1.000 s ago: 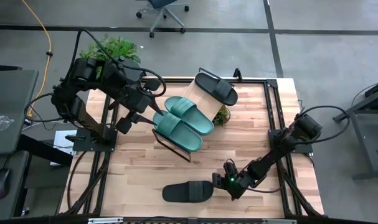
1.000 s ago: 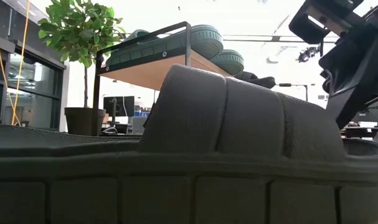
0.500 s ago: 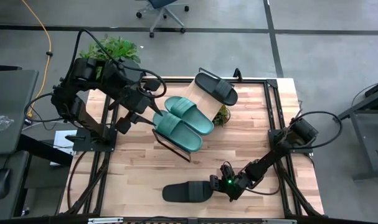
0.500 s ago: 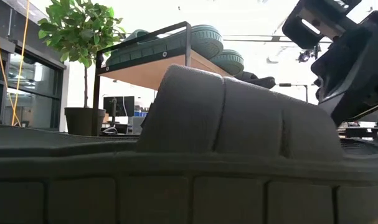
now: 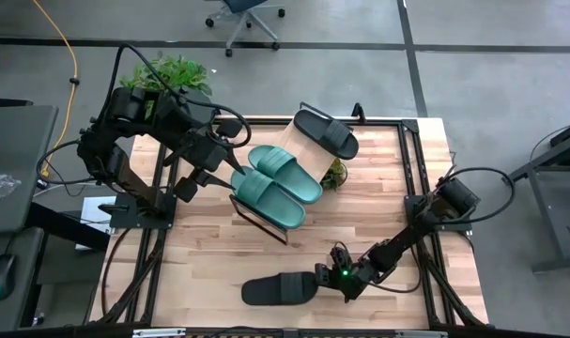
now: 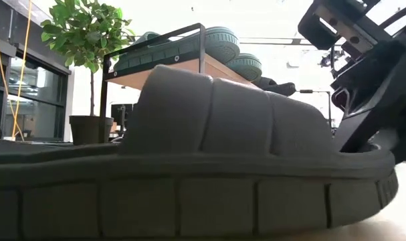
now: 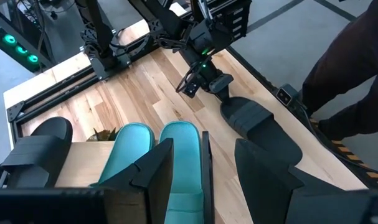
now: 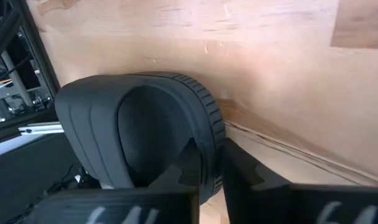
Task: Pick and place slides into the shelf
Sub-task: Put the black slide on the shelf
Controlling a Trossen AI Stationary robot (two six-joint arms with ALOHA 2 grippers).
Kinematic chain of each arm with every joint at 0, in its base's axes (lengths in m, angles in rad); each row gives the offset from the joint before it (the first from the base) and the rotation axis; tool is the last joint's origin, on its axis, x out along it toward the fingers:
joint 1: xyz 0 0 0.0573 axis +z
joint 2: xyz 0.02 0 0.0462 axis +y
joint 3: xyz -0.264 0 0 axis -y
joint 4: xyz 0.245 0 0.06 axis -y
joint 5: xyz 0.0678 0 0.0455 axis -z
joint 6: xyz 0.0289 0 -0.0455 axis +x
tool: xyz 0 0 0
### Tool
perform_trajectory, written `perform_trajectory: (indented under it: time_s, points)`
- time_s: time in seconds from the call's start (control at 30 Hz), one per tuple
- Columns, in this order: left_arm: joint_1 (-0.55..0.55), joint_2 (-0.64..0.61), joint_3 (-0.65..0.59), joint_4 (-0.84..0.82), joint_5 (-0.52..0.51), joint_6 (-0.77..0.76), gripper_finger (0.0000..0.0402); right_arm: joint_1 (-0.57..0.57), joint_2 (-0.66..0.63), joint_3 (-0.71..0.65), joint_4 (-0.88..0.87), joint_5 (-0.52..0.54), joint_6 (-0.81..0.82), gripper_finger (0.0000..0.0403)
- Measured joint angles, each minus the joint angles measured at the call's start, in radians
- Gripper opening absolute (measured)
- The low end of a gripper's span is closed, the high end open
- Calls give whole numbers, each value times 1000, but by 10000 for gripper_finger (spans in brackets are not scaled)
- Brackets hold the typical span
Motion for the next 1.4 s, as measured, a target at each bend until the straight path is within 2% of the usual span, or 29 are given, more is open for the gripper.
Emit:
perform_trajectory:
  time_s: [0.23,0.57,0.97,1.4]
  points:
    - [0,0,0,0,0,0,161,5,-4,0,43,34,-32,7]
    - [0,0,0,0,-1,0,161,81,-122,0,35,130,-63,2]
    - [0,0,0,0,-8,-1,161,146,-328,0,0,450,-157,1]
    - [0,0,0,0,-54,1,161,42,-520,0,-246,671,-174,1]
